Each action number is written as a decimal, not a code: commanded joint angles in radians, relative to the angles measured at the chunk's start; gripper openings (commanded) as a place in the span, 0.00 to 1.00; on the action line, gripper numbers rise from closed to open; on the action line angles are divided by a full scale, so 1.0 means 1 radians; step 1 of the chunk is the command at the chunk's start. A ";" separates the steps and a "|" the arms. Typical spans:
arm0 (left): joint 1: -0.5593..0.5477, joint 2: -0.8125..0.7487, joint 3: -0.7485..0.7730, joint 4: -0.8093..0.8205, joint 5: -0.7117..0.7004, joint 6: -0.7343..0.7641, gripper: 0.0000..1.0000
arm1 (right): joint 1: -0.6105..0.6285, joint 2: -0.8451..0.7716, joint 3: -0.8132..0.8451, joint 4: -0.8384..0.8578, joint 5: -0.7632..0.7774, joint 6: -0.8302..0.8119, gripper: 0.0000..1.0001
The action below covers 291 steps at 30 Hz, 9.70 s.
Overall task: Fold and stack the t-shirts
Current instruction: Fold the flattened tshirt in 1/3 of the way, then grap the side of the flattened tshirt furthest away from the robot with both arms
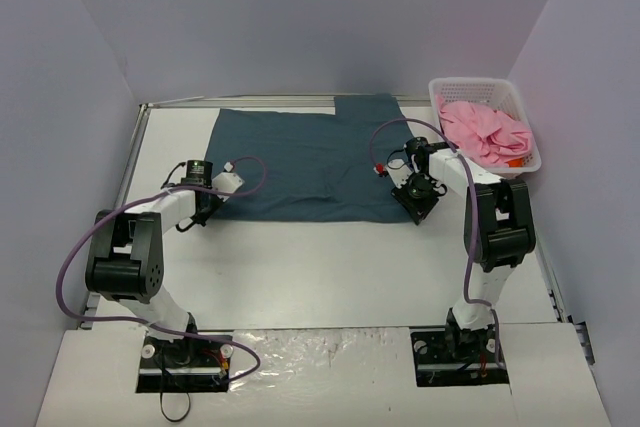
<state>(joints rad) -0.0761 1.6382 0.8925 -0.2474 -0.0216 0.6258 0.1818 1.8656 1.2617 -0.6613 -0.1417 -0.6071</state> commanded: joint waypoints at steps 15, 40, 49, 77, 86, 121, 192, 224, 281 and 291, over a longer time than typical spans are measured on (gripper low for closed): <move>0.007 -0.115 0.002 -0.084 0.015 0.018 0.03 | -0.021 -0.060 -0.022 -0.055 0.013 -0.008 0.00; 0.018 -0.592 -0.079 -0.464 0.055 0.091 0.02 | -0.035 -0.393 -0.177 -0.227 0.025 -0.065 0.00; 0.018 -0.678 -0.081 -0.581 0.075 0.104 0.02 | -0.035 -0.525 -0.216 -0.325 0.019 -0.097 0.00; 0.016 -0.749 -0.017 -0.813 0.177 0.189 0.02 | -0.035 -0.661 -0.239 -0.471 -0.013 -0.129 0.00; 0.018 -0.768 -0.013 -0.894 0.227 0.242 0.02 | -0.035 -0.689 -0.232 -0.495 -0.025 -0.131 0.00; 0.129 -0.062 0.512 -0.575 0.518 -0.142 0.36 | -0.036 -0.206 0.290 -0.334 -0.212 -0.111 0.51; 0.197 0.523 0.876 -0.336 0.582 -0.348 0.02 | -0.044 0.285 0.619 -0.359 -0.317 -0.086 0.42; 0.164 0.334 0.764 -0.294 0.505 -0.390 0.02 | -0.105 0.621 1.208 -0.057 -0.234 0.292 0.52; 0.150 0.339 0.697 -0.280 0.511 -0.356 0.02 | -0.140 0.946 1.389 0.154 -0.348 0.564 0.34; 0.151 0.351 0.700 -0.283 0.512 -0.353 0.02 | -0.142 0.980 1.415 0.152 -0.329 0.561 0.18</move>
<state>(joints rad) 0.0784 2.0048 1.5856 -0.5327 0.4744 0.2581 0.0448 2.8094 2.6663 -0.4664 -0.4862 -0.0490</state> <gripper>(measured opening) 0.028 0.192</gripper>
